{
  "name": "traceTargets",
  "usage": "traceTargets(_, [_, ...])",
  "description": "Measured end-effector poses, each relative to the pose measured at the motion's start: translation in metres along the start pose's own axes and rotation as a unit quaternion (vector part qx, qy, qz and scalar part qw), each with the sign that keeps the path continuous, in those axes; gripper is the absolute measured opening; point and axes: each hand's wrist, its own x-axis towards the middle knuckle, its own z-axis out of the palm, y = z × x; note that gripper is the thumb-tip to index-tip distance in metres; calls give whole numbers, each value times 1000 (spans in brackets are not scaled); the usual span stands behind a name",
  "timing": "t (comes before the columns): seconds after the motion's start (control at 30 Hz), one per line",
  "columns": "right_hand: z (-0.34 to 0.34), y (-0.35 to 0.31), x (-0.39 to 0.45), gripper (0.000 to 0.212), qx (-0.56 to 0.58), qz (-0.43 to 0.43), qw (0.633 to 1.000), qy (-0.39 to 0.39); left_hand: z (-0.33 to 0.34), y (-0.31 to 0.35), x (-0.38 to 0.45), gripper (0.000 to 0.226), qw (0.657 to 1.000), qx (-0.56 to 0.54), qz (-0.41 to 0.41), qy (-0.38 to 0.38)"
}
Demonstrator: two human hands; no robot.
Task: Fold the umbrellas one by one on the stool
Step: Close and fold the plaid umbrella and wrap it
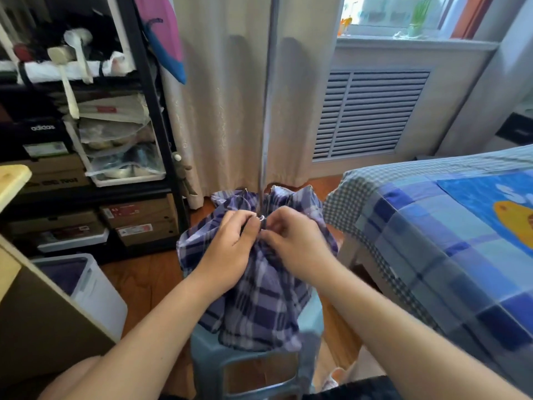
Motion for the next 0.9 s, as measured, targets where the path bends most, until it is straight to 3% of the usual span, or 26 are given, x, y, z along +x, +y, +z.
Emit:
traceTargets(0.07, [16, -4, -4, 8, -7, -21, 1000, 13, 1, -1, -1, 25, 1000, 5, -16, 7])
traceTargets(0.17, [17, -9, -17, 27, 36, -30, 998, -40, -3, -8, 2, 17, 999, 43, -18, 15])
traceTargets(0.2, [11, -8, -22, 30, 51, -33, 998, -17, -3, -9, 2, 16, 998, 56, -10, 14])
traceTargets(0.3, [-18, 10, -27, 21, -17, -64, 980, 189, -4, -9, 2, 17, 997, 81, 3, -5])
traceTargets(0.33, [-27, 18, -27, 21, -49, -63, 977, 199, -5, -8, 2, 17, 996, 84, 4, -14])
traceTargets(0.43, [-33, 43, -22, 28, -107, -60, 987, 99, -10, -9, 4, 19, 995, 92, 13, -38])
traceTargets(0.6, [-23, 31, -18, 11, -177, -178, 954, 162, -16, -10, 8, 16, 993, 88, 40, -62])
traceTargets(0.73, [1, 11, -12, 14, -133, -203, 969, 45, -13, -3, 1, 29, 991, 43, 53, -118])
traceTargets(0.8, [3, 9, -13, 19, -94, -186, 978, 6, -10, -4, -2, 28, 994, 37, 51, -93])
traceTargets(0.83, [0, 9, -16, 19, -84, -194, 977, 7, -10, -5, -2, 23, 995, 48, 56, -73])
traceTargets(0.9, [-12, 14, -23, 25, -134, -218, 963, 80, -11, -6, 0, 15, 994, 63, 61, -58])
